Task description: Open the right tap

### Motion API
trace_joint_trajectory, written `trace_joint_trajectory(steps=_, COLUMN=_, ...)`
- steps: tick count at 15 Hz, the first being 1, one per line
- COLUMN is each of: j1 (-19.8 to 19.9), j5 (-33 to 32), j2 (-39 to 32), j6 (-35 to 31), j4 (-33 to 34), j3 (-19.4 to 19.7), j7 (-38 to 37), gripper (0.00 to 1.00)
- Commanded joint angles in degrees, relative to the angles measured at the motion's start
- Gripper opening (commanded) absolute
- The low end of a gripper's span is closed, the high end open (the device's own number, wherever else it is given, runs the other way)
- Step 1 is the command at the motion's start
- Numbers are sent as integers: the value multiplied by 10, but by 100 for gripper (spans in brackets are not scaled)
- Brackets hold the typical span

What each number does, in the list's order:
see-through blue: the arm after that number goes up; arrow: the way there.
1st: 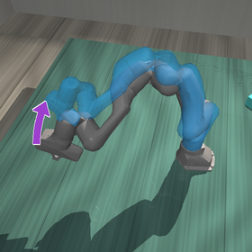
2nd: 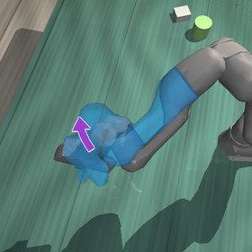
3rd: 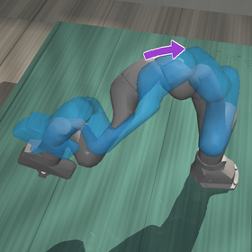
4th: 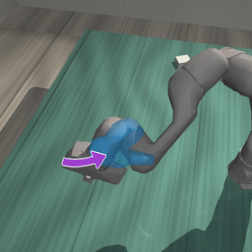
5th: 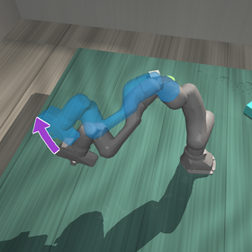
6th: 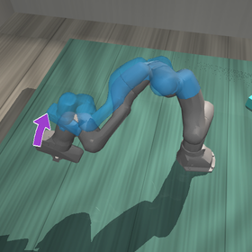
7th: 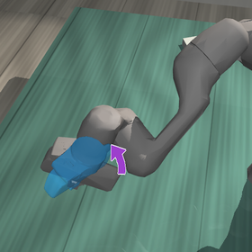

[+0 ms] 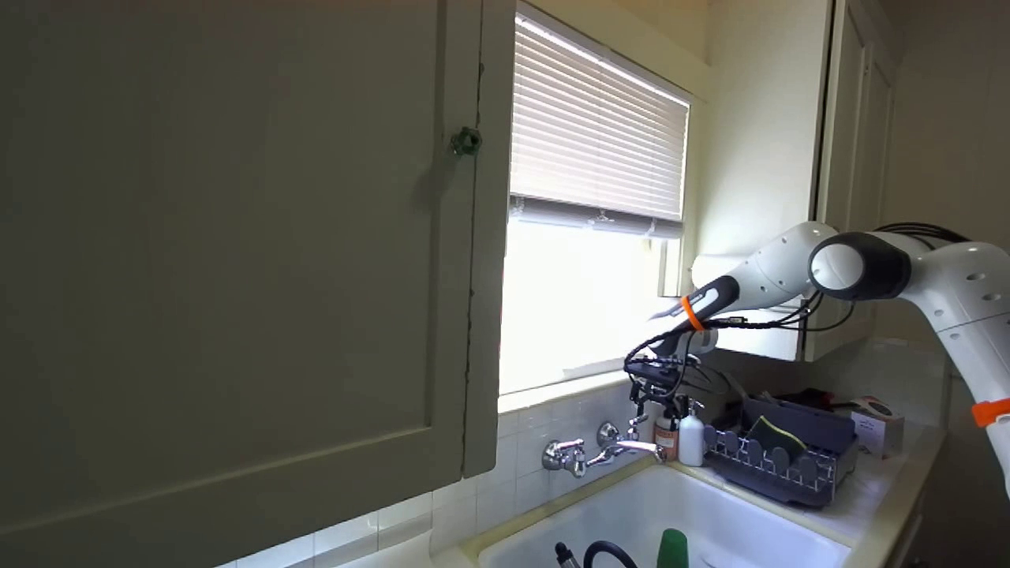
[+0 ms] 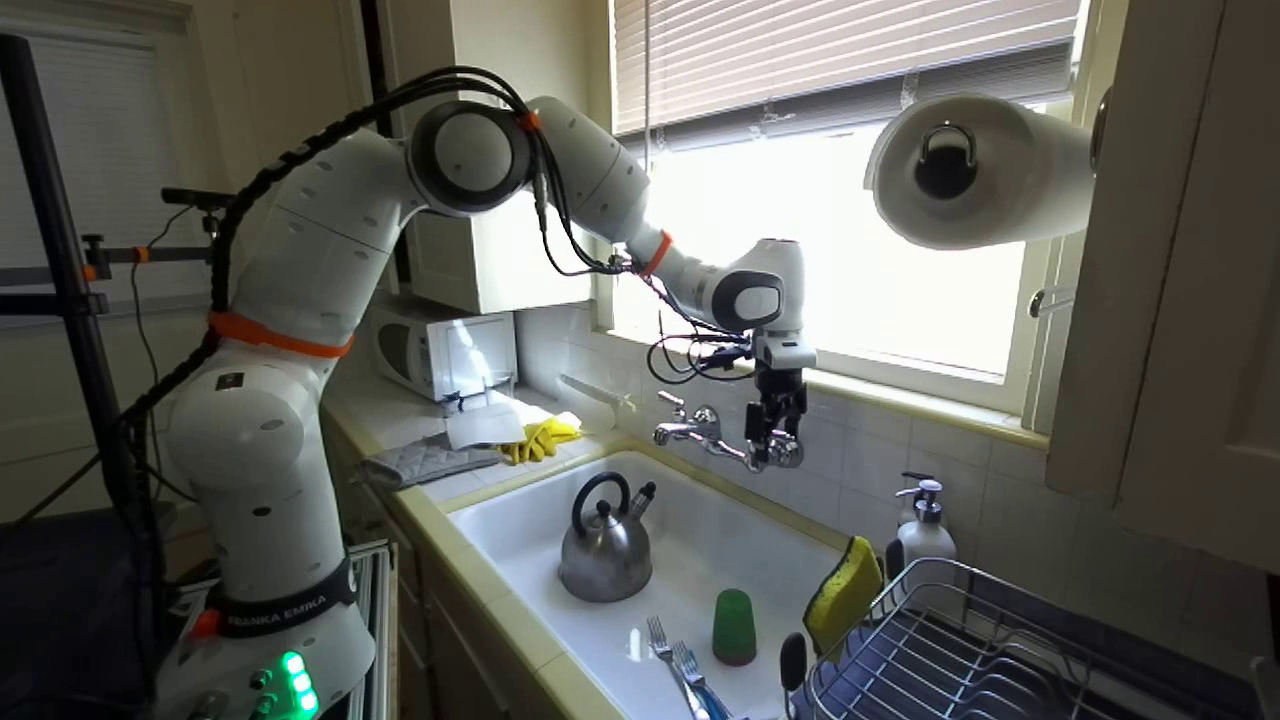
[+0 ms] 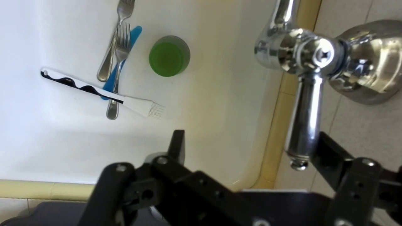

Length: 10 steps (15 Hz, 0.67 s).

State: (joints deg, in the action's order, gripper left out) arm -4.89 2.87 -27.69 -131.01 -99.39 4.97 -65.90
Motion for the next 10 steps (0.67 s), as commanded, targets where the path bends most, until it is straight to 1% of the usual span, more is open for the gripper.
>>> trace_joint_trajectory(steps=1, j1=-10, j5=-8, j2=8, j6=9, j4=-15, j3=4, j7=-21, gripper=100)
trace_joint_trajectory(steps=4, j1=-3, j5=19, j2=33, j6=42, j4=-37, j3=-17, j7=4, gripper=100)
trace_joint_trajectory(steps=6, j1=-5, j5=25, j2=37, j6=62, j4=-46, j3=-22, j7=-1, gripper=100)
trace_joint_trajectory(steps=10, j1=1, j5=50, j2=23, j6=55, j4=-50, j3=-25, j7=-16, gripper=100)
